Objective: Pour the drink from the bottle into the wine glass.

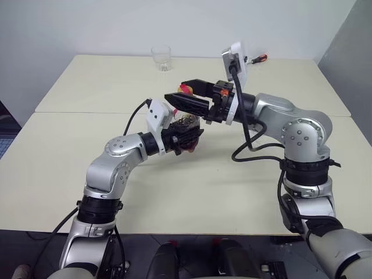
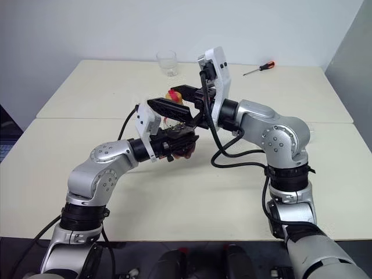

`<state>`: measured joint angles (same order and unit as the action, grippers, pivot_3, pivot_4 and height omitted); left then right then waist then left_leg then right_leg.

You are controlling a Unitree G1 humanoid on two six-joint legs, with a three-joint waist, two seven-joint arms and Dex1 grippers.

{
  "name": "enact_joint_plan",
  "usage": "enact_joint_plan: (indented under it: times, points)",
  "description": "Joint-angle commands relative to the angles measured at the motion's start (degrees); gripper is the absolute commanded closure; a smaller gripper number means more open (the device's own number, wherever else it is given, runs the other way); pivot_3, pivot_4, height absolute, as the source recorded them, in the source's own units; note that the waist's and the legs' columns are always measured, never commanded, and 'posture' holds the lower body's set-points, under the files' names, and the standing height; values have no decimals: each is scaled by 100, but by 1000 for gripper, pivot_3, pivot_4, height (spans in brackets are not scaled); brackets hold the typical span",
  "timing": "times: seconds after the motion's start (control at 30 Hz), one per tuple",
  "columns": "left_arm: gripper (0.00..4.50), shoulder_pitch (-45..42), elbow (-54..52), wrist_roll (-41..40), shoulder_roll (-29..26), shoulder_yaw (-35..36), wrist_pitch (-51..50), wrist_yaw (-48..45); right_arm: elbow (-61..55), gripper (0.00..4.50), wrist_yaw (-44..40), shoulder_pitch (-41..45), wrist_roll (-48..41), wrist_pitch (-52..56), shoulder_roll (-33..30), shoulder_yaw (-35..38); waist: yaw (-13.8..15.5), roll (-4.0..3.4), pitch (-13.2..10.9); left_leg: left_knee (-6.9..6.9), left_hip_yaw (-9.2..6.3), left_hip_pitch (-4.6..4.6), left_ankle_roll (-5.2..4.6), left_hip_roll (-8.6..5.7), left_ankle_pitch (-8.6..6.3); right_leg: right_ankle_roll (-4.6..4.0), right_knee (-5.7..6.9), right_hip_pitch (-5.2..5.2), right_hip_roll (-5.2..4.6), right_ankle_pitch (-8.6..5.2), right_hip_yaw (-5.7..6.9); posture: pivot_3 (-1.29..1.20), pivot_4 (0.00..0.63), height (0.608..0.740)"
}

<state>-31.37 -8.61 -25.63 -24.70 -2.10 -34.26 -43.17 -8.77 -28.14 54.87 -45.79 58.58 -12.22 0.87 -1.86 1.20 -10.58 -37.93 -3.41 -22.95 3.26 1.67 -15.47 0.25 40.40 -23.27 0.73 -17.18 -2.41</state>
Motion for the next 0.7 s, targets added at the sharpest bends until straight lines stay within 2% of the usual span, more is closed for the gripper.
enact_joint_plan:
  times: [0.03, 0.07, 0.17, 0.4, 0.43, 0.7]
  points:
    - [2505, -30, -261, -34, 1, 37, 165, -26, -15, 37, -70, 162, 21, -190, 56, 18, 1, 0, 0, 0, 1, 0, 0, 0, 0, 0, 0, 0, 0, 0, -1, 0, 150, 740]
    - [2505, -26, -264, -34, 1, 37, 167, -27, -2, 37, -73, 166, 24, -200, 60, 15, 0, 0, 0, 0, 1, 0, 0, 1, 0, 0, 0, 0, 0, 0, -1, 0, 150, 740]
    - [2505, -34, -258, -31, 6, 34, 173, -29, 31, 589, -71, 173, 32, -224, 73, 9, 0, 0, 0, 0, 1, -1, 0, 1, 0, 0, -1, 0, 0, 0, -1, 0, 150, 740]
    - [2505, -37, -279, -30, 10, 25, 182, -42, 37, 3057, -125, 127, 241, -320, 38, -86, 0, 0, 0, 0, 1, 0, 0, 0, 0, 0, -1, 0, 0, 0, -1, 0, 150, 740]
    - [2505, -42, -281, -31, 13, 23, 179, -37, 48, 3285, -123, 124, 267, -339, 36, -90, 0, 0, 0, 1, 1, 0, 0, 0, 0, 0, -1, 0, 0, 0, -1, 0, 150, 740]
    - [2505, -66, -272, -32, -3, 12, 164, -41, 126, 3301, -137, 184, 396, -491, 9, 7, 1, 0, 0, 0, 1, 0, 0, 1, 0, 0, -1, 0, 0, 0, -1, 0, 150, 740]
